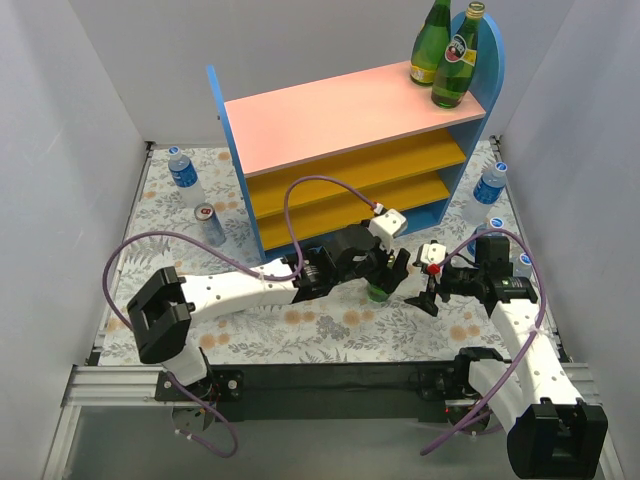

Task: Place and organize the beverage onto the shelf
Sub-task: Place the drink at the center of the board, then pick up the drink from the center of the board.

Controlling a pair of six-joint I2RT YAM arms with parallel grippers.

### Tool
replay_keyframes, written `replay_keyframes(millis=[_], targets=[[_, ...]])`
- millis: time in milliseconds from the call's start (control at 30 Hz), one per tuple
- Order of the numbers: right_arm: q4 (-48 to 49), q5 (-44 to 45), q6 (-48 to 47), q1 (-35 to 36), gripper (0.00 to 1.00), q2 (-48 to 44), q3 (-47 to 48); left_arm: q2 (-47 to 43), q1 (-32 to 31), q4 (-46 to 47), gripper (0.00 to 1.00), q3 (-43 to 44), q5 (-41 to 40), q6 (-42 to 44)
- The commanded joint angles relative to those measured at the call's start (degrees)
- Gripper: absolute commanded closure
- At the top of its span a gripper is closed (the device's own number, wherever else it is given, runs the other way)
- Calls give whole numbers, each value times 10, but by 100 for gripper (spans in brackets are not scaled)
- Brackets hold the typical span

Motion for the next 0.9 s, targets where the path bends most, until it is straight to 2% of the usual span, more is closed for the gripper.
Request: replay_keyframes(millis=[0,200,233,267,300,333,367,433,500,733,867], targets=[[13,-7,13,-2,2,-3,8,26,-2,-12,30,33,-9,-11],[13,-7,19,-5,2,-4,9,73,-2,-27,40,71,-55,3],[13,-7,19,-5,2,-4,8,75,-2,-28,44,73,-60,5],[13,-7,19,-6,2,-4,8,75,-2,-28,52,75,-68,8],[13,-7,19,-7,2,-4,7,76,-2,-29,65,79,-71,11],[13,-7,19,-7,2,-4,6,77,-2,-29,65,80,-71,11],[13,-7,19,-7,2,-4,6,78,-2,-29,80,80,-72,11],[12,-8,19,-7,2,-2,6,77,-2,-30,93,82,-71,14],[12,-15,16,-6,2,-1,5,75,-2,-30,99,83,-75,11],[8,-72,16,-5,2,42,12,50,-2,-29,100,100,-131,-46],[18,-73,38,3,2,77,33,49,-2,-36,100,124,-150,-101]])
